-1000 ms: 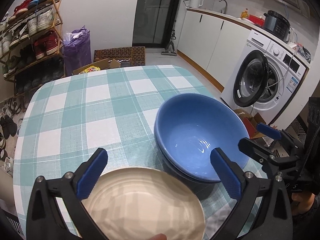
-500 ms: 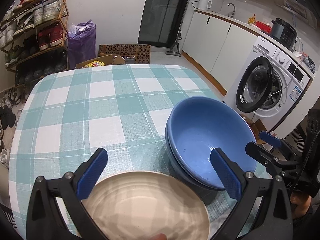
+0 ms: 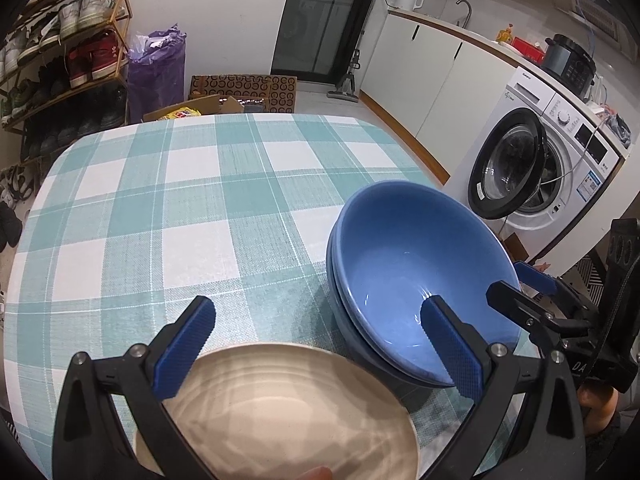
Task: Organize plates and bowls
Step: 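Move both open tools to opposite rims of the three-bowl stack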
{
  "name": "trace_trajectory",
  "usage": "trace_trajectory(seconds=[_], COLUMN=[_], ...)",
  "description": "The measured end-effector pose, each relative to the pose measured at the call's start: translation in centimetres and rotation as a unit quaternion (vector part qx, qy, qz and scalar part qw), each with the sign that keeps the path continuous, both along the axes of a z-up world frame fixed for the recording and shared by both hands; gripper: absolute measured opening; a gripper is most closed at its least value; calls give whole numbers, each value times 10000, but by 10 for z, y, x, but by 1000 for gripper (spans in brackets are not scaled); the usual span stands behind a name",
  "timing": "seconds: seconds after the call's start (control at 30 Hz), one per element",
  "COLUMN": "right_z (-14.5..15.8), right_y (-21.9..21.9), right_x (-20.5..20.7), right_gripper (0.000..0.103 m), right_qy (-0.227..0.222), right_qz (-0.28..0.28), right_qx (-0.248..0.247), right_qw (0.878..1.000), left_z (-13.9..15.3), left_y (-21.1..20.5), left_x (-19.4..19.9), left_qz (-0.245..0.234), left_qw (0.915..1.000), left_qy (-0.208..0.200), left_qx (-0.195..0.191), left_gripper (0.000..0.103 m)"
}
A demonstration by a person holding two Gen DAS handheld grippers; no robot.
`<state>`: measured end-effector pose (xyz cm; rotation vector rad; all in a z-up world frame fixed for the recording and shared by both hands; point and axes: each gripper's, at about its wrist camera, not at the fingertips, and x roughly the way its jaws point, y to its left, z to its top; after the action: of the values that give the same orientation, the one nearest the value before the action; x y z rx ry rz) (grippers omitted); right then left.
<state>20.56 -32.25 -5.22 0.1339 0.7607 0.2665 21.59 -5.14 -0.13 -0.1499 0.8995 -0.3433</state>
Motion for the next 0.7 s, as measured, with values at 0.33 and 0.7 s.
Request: trace_trajectory(seconds=[0.33,0.7], right_z=[-11,-17], right_y=[2,-7], right_x=[8,10], right_gripper=[102,102], right_qy=[163,264], right_qz=[-1,-47], right_qx=[-31,-21], right_qw=[9999,9996], left_z=[-8,-16], left_y=[-9,-15], left_x=[4,9], left_qz=[-119,-145], left_qw=[9998,9995], left_qy=[143,268], left_qx=[68,38], left_gripper=[103,103])
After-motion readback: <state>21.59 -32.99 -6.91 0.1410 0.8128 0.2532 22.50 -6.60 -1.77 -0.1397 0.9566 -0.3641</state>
